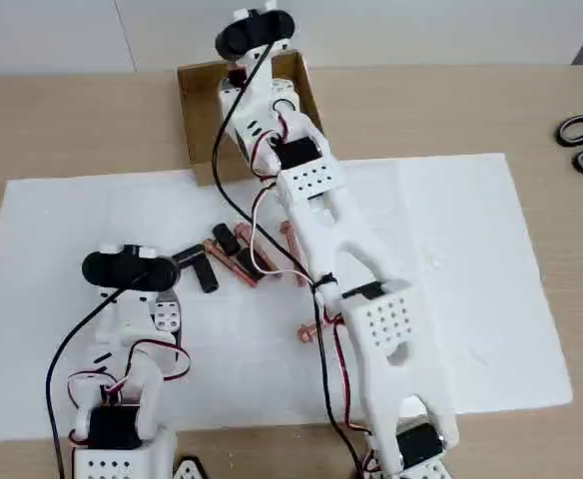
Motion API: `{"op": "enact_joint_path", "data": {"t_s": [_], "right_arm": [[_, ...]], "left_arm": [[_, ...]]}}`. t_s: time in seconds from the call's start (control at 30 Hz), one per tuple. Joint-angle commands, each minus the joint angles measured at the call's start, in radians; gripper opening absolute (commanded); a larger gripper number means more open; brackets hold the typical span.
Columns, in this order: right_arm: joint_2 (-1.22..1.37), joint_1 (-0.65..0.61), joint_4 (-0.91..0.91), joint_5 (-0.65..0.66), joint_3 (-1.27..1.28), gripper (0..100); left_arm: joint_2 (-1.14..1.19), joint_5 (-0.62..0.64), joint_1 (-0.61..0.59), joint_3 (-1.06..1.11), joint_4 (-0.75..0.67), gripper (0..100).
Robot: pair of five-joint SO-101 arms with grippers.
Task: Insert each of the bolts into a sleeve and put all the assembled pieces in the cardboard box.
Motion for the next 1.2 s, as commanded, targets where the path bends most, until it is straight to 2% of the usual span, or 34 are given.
{"op": "enact_joint_path", "data": {"t_s": [0.0, 0.17, 0.43, 0.63, 1.17], "right_arm": [[0.048, 0.022, 0.002, -0.009, -0.166, 0.3], [0.153, 0.022, 0.005, -0.009, -0.282, 0.4], [0.2, 0.024, 0.048, -0.009, -0.295, 0.6], [0.199, 0.024, 0.133, -0.009, -0.295, 11.3], [0.199, 0.022, 0.139, -0.008, -0.295, 11.2]], "left_arm": [[-0.009, 0.003, -0.006, -0.004, 0.005, 1], [-0.009, 0.003, -0.005, -0.004, 0.005, 1], [-0.009, 0.003, -0.005, -0.004, 0.005, 1], [-0.009, 0.003, -0.005, -0.004, 0.005, 1], [-0.009, 0.003, -0.005, -0.004, 0.005, 1]]}}
